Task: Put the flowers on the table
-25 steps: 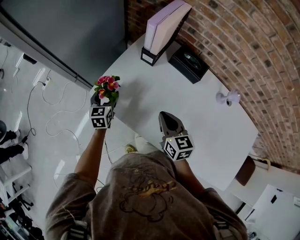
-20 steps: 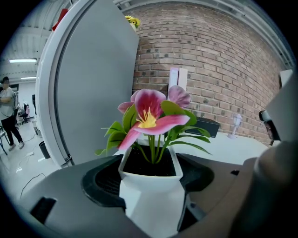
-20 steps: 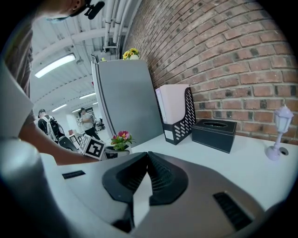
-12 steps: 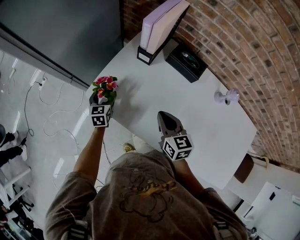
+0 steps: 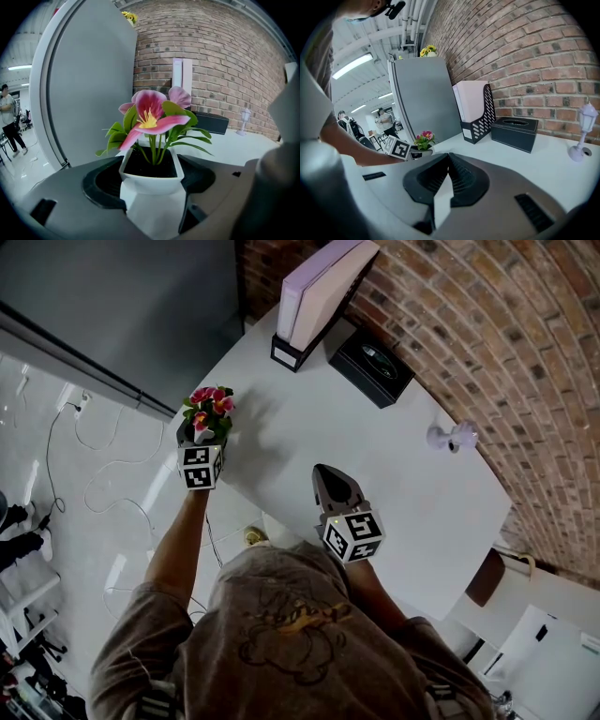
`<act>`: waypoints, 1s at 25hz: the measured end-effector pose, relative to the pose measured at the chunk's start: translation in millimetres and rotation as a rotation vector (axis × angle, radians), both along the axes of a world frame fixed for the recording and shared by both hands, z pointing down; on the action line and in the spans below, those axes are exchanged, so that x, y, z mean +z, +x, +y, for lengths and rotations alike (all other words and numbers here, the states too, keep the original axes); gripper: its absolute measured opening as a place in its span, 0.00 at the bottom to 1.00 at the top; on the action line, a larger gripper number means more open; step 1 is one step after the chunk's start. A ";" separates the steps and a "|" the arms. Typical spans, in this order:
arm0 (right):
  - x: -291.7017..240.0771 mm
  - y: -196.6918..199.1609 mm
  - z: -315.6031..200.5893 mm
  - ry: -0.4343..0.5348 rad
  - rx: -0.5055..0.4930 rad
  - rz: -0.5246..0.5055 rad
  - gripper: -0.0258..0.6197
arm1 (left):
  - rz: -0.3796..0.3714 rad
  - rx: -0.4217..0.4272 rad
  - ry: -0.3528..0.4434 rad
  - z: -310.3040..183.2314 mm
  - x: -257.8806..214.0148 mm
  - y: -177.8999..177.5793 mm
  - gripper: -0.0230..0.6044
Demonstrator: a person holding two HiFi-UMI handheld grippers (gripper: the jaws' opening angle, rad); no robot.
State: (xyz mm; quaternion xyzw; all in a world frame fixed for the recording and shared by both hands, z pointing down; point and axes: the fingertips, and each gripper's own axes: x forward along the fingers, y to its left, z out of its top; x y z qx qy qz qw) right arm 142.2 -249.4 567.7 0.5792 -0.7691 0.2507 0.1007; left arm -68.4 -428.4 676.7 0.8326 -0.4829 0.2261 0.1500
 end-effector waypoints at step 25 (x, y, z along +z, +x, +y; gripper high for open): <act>6.7 -0.5 3.2 -0.012 -0.008 -0.016 0.04 | 0.035 -0.037 -0.056 10.7 -0.6 0.9 0.61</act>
